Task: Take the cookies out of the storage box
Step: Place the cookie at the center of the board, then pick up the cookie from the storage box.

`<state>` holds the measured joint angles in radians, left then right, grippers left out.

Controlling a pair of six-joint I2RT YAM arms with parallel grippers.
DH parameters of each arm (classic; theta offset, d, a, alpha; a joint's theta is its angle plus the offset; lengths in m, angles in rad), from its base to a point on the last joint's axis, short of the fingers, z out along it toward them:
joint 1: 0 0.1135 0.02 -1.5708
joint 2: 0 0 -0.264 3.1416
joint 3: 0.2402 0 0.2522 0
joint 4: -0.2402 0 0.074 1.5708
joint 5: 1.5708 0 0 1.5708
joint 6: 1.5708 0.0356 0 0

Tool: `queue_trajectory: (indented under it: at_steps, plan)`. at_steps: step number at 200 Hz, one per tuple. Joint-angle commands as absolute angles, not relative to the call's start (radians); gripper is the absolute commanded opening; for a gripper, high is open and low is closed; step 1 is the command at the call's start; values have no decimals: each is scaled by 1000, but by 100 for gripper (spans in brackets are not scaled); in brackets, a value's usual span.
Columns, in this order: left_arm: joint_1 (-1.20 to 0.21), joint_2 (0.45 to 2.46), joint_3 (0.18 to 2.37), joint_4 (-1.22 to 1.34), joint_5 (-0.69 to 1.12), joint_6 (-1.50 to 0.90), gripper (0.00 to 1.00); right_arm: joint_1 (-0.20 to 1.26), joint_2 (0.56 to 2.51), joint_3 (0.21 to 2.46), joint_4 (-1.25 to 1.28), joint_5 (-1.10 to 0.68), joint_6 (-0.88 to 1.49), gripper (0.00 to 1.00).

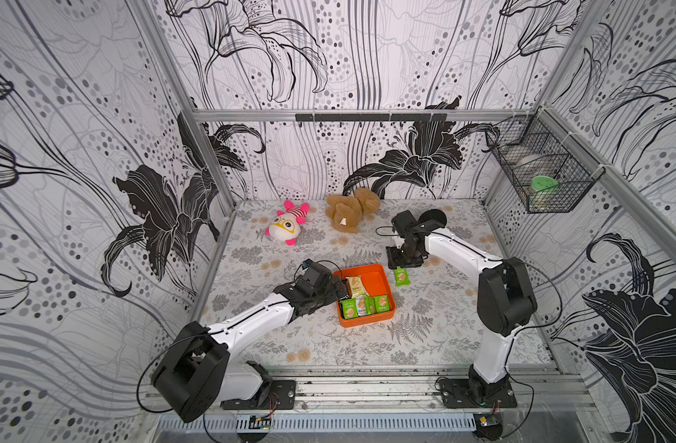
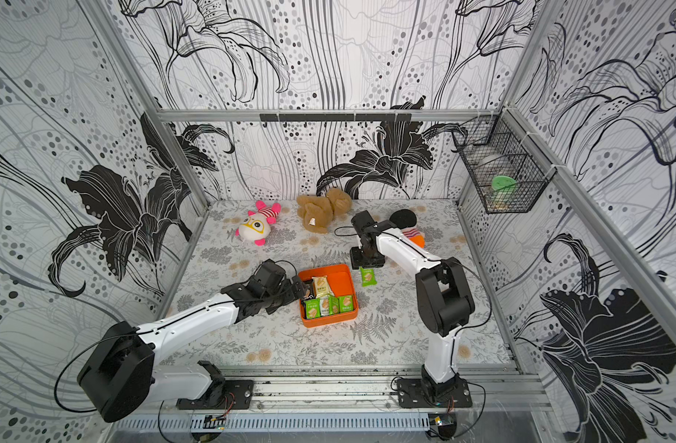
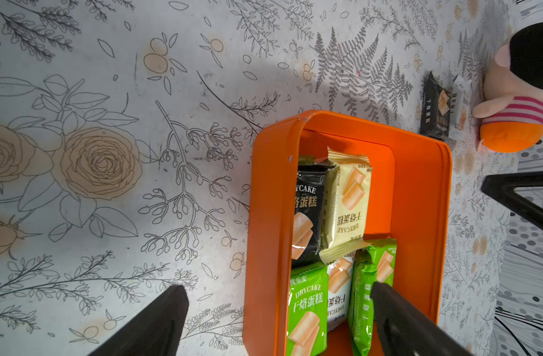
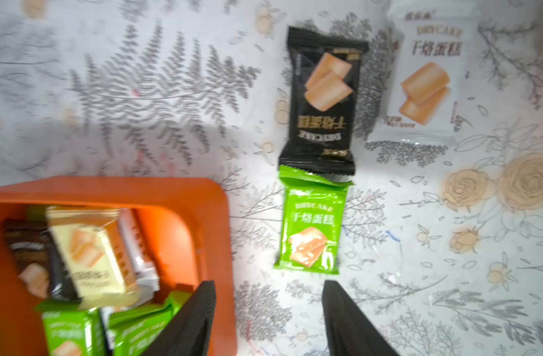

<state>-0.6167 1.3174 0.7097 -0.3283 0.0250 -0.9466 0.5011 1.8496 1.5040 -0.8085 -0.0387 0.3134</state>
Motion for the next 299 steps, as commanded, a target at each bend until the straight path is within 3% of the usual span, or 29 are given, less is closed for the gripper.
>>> queue_trajectory:
  at_steps: [1,75,165,299]
  plan:
    - [-622,1314,693,-273,33,-923,97,584,1791,1479,-831,-76,397,60]
    - [-607,1271,642,-292,-7,-918,97,740,1876,1498,-697,-103,498,66]
    - [-461,1177,541,-329,17,-863,97,753,2021,1577,-678,-91,490,68]
    - [-446,1148,549,-361,23,-845,97,770,2146,1689,-755,-34,500,62]
